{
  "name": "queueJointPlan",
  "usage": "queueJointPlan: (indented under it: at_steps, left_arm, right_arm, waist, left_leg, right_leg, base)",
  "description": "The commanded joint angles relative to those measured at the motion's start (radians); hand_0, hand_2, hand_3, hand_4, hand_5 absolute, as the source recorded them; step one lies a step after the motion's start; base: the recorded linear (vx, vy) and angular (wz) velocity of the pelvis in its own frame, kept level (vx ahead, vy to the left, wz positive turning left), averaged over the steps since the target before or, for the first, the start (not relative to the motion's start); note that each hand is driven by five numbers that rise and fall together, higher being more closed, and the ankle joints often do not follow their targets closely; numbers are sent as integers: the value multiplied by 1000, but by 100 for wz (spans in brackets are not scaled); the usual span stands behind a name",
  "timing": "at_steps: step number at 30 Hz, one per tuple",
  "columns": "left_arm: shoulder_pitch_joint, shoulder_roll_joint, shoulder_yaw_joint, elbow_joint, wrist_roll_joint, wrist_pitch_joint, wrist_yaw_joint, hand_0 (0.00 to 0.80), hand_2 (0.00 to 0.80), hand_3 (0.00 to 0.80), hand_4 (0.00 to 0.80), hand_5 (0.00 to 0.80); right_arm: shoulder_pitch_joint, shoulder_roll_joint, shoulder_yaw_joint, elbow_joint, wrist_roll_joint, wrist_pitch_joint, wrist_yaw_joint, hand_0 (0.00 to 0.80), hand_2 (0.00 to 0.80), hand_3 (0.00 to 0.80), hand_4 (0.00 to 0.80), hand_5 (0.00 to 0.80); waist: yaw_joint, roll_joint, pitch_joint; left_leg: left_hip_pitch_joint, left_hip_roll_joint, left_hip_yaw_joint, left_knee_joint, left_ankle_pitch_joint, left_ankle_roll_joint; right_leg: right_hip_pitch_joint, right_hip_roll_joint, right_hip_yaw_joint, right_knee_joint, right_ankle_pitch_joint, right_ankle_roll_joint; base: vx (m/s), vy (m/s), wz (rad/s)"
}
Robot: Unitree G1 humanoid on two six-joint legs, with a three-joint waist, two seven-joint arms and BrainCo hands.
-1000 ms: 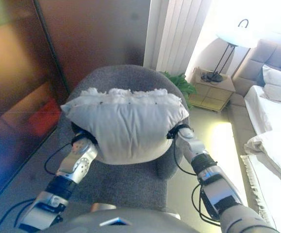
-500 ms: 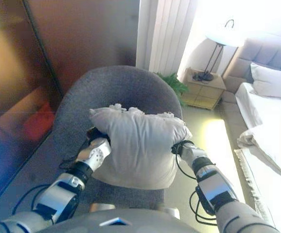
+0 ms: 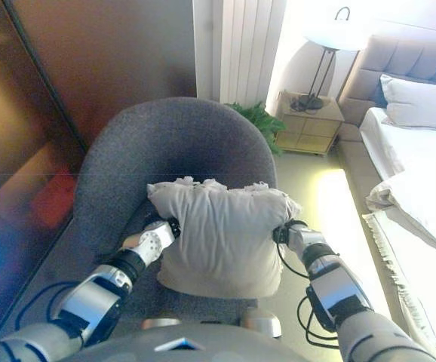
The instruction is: Pick up the cushion and take it to the sofa
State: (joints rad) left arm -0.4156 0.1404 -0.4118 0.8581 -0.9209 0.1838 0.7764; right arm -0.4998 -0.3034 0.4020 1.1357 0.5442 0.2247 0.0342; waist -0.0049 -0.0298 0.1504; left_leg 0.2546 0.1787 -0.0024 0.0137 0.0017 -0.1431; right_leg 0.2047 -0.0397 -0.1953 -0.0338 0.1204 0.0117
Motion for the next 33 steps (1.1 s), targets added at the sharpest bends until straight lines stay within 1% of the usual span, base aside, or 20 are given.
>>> queueJointPlan:
  at_steps: [1,4,6,8,11,13,15,16,20,22,24,27,29,31,33]
  left_arm:
    - [-87,-114,-114,4,-49,-72,-79,0,0,0,0,0]
    - [-69,-98,-112,5,-40,-107,-140,0,0,0,0,0]
    - [-54,-86,-125,-20,1,-139,-195,0,0,0,0,0]
    - [-50,-76,-142,-42,33,-154,-238,0,0,0,0,0]
    - [-45,-48,-154,-97,112,-219,-299,0,0,0,0,0]
    - [-39,-33,-161,-138,164,-257,-340,0,0,0,0,0]
    - [-24,-20,-164,-177,178,-295,-366,0,0,0,0,0]
    - [-10,-13,-159,-208,179,-294,-379,0,0,0,0,0]
    - [22,2,-135,-255,182,-295,-404,0,0,0,0,0]
    - [40,19,-124,-284,221,-308,-430,0,0,0,0,0]
    - [55,32,-113,-310,259,-331,-446,0,0,0,0,0]
    - [85,56,-89,-360,298,-339,-463,0,0,0,0,0]
    - [112,80,-66,-398,325,-336,-498,0,0,0,0,0]
    - [138,95,-48,-431,358,-336,-503,0,0,0,0,0]
    - [162,109,-29,-470,356,-317,-519,0,0,0,0,0]
  right_arm:
    - [-89,39,19,-130,-29,-148,-7,0,0,0,0,0]
    - [-84,18,20,-160,-30,-178,-16,0,0,0,0,0]
    - [-74,-3,24,-190,-43,-203,-15,0,0,0,0,0]
    - [-68,-20,29,-213,-37,-227,-21,0,0,0,0,0]
    - [-54,-59,15,-256,-28,-258,-15,0,0,0,0,0]
    - [-42,-79,10,-277,-21,-296,1,0,0,0,0,0]
    - [-18,-93,5,-316,-15,-333,0,0,0,0,0,0]
    - [1,-104,0,-345,-25,-351,2,0,0,0,0,0]
    - [34,-123,-28,-428,-31,-393,-31,0,0,0,0,0]
    - [46,-139,-50,-456,-30,-428,-41,0,0,0,0,0]
    - [64,-156,-67,-495,-39,-449,-46,0,0,0,0,0]
    - [89,-184,-91,-551,-59,-474,-71,0,0,0,0,0]
    - [121,-201,-127,-585,-63,-497,-62,0,0,0,0,0]
    - [157,-209,-161,-633,-70,-500,-82,0,0,0,0,0]
    - [191,-218,-195,-662,-88,-480,-77,0,0,0,0,0]
  waist:
    - [12,11,-46]
    - [15,5,-49]
    - [20,0,-52]
    - [24,-4,-51]
    - [31,-12,-51]
    - [35,-15,-48]
    - [38,-18,-44]
    - [40,-21,-41]
    - [46,-27,-35]
    - [49,-32,-36]
    - [49,-35,-36]
    - [53,-40,-35]
    - [56,-45,-33]
    - [57,-50,-32]
    - [58,-57,-35]
  left_leg:
    - [-49,-34,52,54,-5,9]
    - [-50,-37,60,61,-13,10]
    - [-48,-38,67,67,-22,13]
    - [-50,-40,73,75,-29,16]
    - [-50,-45,81,77,-39,20]
    - [-50,-46,84,80,-47,23]
    - [-51,-50,87,86,-55,26]
    - [-47,-53,87,88,-59,29]
    - [-37,-62,91,90,-66,36]
    - [-33,-65,94,93,-71,37]
    - [-30,-67,95,96,-75,37]
    - [-19,-70,98,93,-78,40]
    - [-15,-71,98,97,-79,41]
    - [-10,-73,98,94,-79,43]
    - [-4,-75,96,92,-79,46]
  right_leg:
    - [22,-8,-20,53,-153,46]
    - [25,-12,-28,55,-158,48]
    - [26,-15,-34,58,-163,49]
    - [26,-17,-38,62,-166,49]
    - [28,-18,-45,60,-169,52]
    - [29,-18,-45,59,-172,52]
    - [31,-19,-45,58,-173,51]
    - [35,-18,-45,59,-174,51]
    - [46,-18,-45,58,-173,51]
    - [52,-17,-44,55,-173,51]
    - [58,-16,-41,52,-173,52]
    - [70,-13,-38,48,-172,51]
    - [74,-12,-35,52,-172,51]
    - [78,-9,-28,52,-169,51]
    - [82,-5,-21,49,-165,51]
  base:
    - [16,34,1]
    - [12,22,0]
    - [14,35,-2]
    - [-1,17,-1]
    - [0,0,0]
    - [-37,20,1]
    - [-43,25,-4]
    - [-33,17,-3]
    - [-8,3,0]
    - [0,0,0]
    - [0,0,0]
    - [0,0,0]
    - [0,0,0]
    - [0,0,0]
    - [-10,-15,0]
